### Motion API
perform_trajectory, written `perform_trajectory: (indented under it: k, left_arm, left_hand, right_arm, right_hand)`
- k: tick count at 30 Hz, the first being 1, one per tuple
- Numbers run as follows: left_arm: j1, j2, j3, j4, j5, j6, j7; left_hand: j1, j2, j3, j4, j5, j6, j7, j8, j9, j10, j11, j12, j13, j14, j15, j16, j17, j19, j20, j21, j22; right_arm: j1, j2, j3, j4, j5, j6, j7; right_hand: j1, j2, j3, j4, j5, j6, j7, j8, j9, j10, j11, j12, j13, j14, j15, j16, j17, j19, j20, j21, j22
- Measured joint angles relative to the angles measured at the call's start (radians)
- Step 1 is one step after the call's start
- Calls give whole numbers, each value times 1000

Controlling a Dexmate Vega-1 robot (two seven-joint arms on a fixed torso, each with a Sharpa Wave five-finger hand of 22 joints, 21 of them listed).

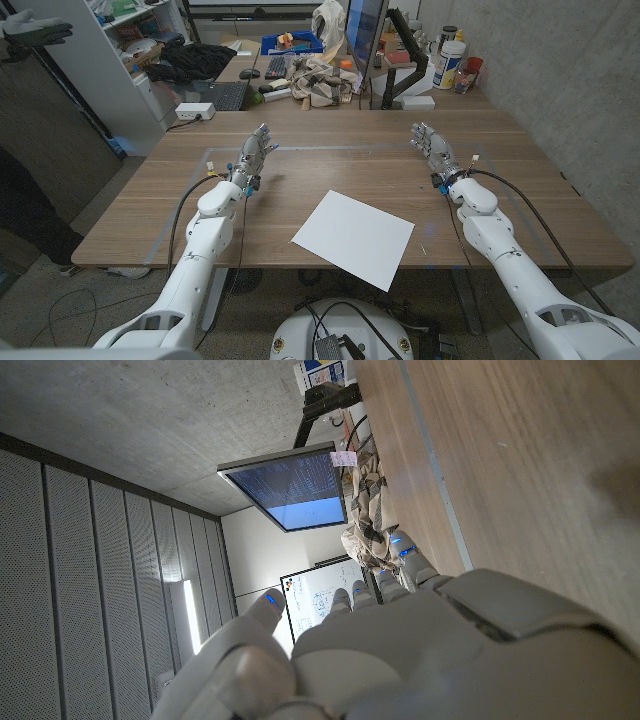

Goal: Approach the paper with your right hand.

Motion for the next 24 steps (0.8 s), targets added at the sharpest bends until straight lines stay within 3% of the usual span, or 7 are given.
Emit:
perform_trajectory:
  k: [8,24]
  left_arm:
    - [0,-10,-6,-1,18,4,-8]
    - [-4,-15,-3,1,46,-6,-13]
  left_hand:
    - [-3,3,0,0,0,0,0,0,0,0,0,0,0,0,0,0,0,0,0,0,0]
    - [-3,3,0,0,0,0,0,0,0,0,0,0,0,0,0,0,-2,0,0,-8,0]
  right_arm:
    - [3,-7,5,25,-47,77,10]
    - [3,-49,14,45,-121,207,12]
  right_hand:
    - [0,0,-4,-4,0,37,-1,15,0,27,-6,7,0,31,-9,7,-2,25,-3,5,0]
    - [2,-2,-8,-8,0,53,-7,15,0,47,-15,6,0,52,-9,7,-2,39,0,5,0]
